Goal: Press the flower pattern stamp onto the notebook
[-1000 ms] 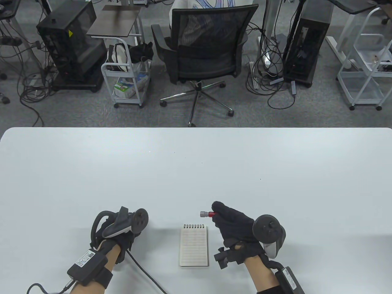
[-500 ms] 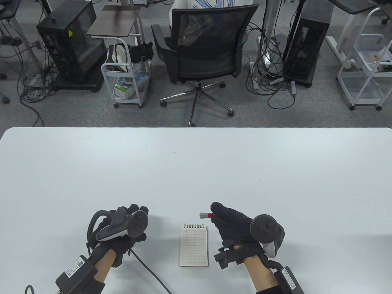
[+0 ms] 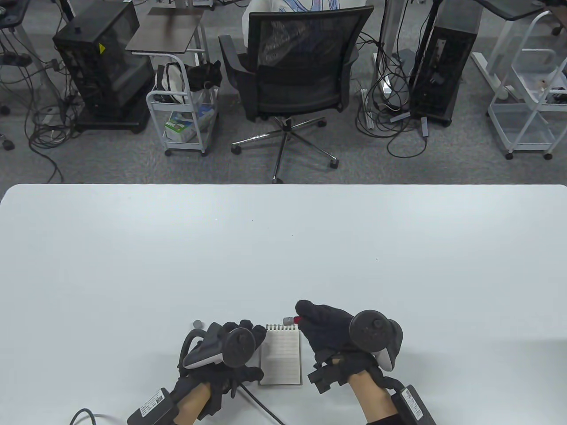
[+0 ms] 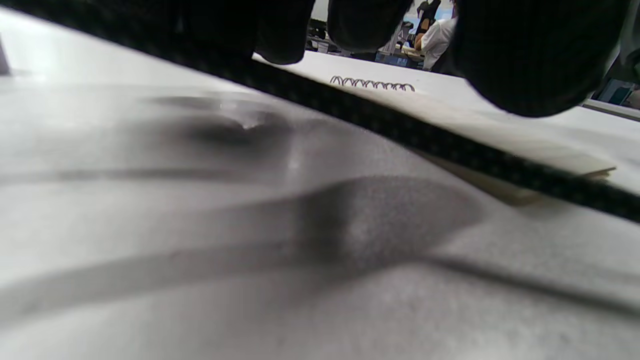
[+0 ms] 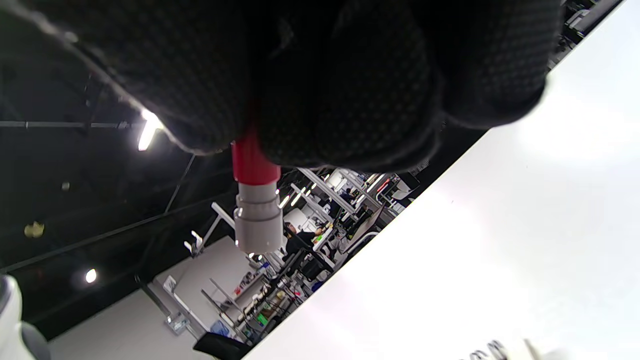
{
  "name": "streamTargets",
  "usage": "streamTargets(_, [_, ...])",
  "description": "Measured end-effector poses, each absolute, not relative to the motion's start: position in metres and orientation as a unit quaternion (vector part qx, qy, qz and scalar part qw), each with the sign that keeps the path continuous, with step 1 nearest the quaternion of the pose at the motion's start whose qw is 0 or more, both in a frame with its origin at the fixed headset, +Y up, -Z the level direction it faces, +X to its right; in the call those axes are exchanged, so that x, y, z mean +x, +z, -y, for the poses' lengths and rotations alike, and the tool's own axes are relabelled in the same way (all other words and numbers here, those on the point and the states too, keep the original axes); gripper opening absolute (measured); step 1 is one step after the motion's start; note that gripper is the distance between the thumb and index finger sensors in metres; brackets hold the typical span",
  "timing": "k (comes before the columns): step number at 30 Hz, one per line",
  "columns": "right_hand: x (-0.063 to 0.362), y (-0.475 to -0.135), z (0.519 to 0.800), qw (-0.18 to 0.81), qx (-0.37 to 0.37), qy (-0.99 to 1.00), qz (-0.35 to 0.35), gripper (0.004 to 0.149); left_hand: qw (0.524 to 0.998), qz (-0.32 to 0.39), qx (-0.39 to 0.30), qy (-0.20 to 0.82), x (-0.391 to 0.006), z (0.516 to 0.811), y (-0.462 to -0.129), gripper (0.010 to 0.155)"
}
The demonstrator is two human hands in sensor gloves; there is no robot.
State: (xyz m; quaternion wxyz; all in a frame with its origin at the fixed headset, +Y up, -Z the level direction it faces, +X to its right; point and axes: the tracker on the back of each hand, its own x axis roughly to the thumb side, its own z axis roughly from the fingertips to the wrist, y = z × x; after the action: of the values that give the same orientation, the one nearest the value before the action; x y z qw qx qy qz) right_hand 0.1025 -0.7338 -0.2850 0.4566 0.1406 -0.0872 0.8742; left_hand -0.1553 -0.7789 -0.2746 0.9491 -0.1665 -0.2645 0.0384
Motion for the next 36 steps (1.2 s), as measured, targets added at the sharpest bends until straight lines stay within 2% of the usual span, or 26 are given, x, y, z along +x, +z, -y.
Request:
streamTargets(18, [0.049, -0.272, 0.738, 0.292, 0.245, 0.922, 0.062, 0.041, 0.944, 0.277, -0.177, -0.007, -0.147, 0.794, -0.269, 0.09])
streamTargets(26, [0.018, -0.265, 0.746, 0.18, 0.303, 0.935, 0.039, 0.041, 0.945, 0.275, -0.175, -0.012, -0.147, 0.795, -0.267, 0.089])
streamTargets(36, [0.004, -0.264, 0.756, 0.142, 0.308, 0.94, 0.028, 0.041, 0.945, 0.275, -0.177, -0.014, -0.147, 0.794, -0.266, 0.09])
